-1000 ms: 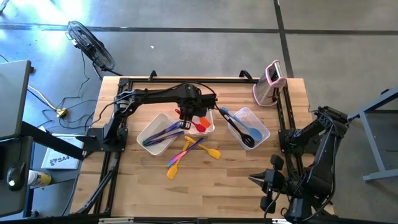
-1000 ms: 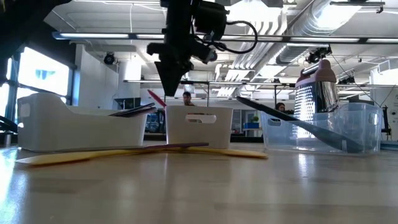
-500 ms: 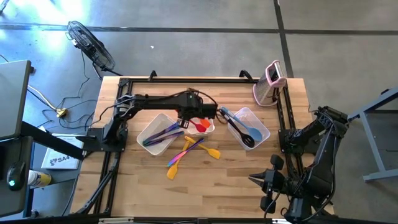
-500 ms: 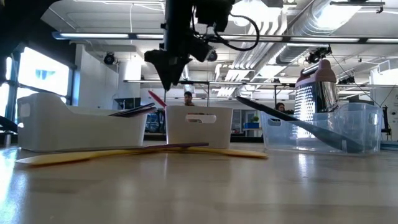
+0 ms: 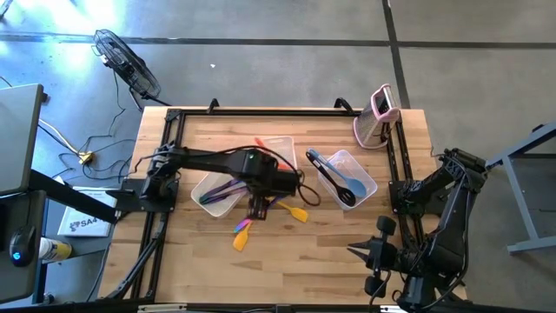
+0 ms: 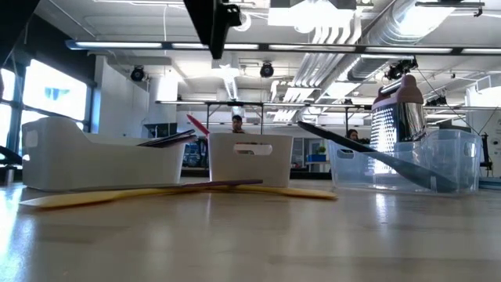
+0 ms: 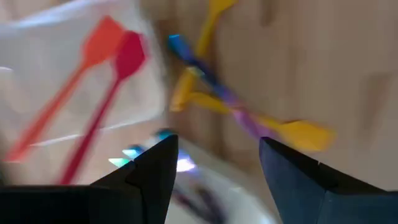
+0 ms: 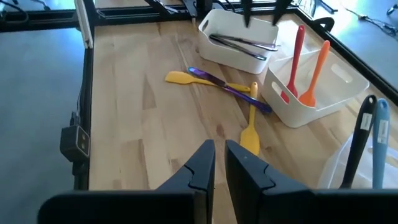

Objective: Pick & Place Kitchen Items
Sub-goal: Put the blue table knife into the left white bin

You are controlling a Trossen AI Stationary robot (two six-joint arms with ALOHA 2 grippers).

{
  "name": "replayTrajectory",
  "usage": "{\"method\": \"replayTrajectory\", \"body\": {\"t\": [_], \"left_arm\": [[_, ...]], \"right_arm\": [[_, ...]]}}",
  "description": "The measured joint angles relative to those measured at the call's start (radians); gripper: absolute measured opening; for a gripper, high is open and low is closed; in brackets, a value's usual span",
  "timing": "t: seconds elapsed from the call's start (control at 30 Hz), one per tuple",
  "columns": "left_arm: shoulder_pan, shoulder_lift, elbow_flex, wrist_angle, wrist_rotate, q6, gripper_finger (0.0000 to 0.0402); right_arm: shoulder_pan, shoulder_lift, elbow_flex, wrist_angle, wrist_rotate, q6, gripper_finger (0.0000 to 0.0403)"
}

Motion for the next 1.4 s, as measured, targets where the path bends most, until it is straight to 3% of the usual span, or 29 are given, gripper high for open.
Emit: {"method": "replayTrajectory", "body": {"t": [0.07,0.27,0.67,1.1,1.4], "left_arm": [[-0.024,-0.001,0.004,-0.01,0.042,-0.059,0.0219],[-0.081,0.012,-0.041,0.01,0.013,-0.226,0.0219],[-0.083,0.018,-0.29,0.368,0.054,-0.168,0.0219],[-0.017,0.019,-0.451,0.514,0.11,-0.258,0.0219],[0.029,0.019,-0.5,0.567,0.116,-0.333,0.0219]], "right_arm": [[0.0,0.0,0.0,0.0,0.0,-0.013,0.0029],[0.0,0.0,0.0,0.001,0.001,-0.044,0.0029],[0.003,0.0,0.0,0.0,-0.022,-0.103,0.0029],[0.004,0.0,0.0,-0.002,-0.031,-0.133,0.0029],[0.004,0.0,0.0,-0.002,-0.044,-0.133,0.0029]]}}
